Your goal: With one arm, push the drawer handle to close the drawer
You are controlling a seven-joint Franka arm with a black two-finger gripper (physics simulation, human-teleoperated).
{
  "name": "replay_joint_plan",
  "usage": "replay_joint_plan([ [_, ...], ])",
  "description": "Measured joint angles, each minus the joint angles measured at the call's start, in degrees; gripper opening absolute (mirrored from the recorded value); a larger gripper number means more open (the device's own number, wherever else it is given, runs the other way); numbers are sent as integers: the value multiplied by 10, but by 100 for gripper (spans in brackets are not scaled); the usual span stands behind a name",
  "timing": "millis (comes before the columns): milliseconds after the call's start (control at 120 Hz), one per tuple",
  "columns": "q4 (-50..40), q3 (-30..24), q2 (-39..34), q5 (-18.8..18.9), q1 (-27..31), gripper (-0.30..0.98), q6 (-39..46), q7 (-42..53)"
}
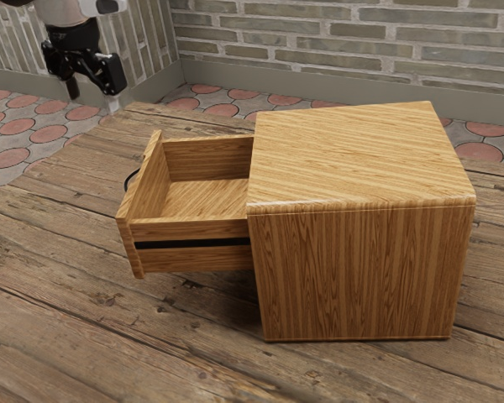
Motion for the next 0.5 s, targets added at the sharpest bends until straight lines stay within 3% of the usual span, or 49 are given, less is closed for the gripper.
replay_joint_plan([
  [100, 3, -59, 0, -10, 54, 67, 20, 5],
  [342, -5, -70, -21, -20, 47, 66, 15, 11],
  [500, -177, -58, -108, -34, 56, 66, 26, 5],
])
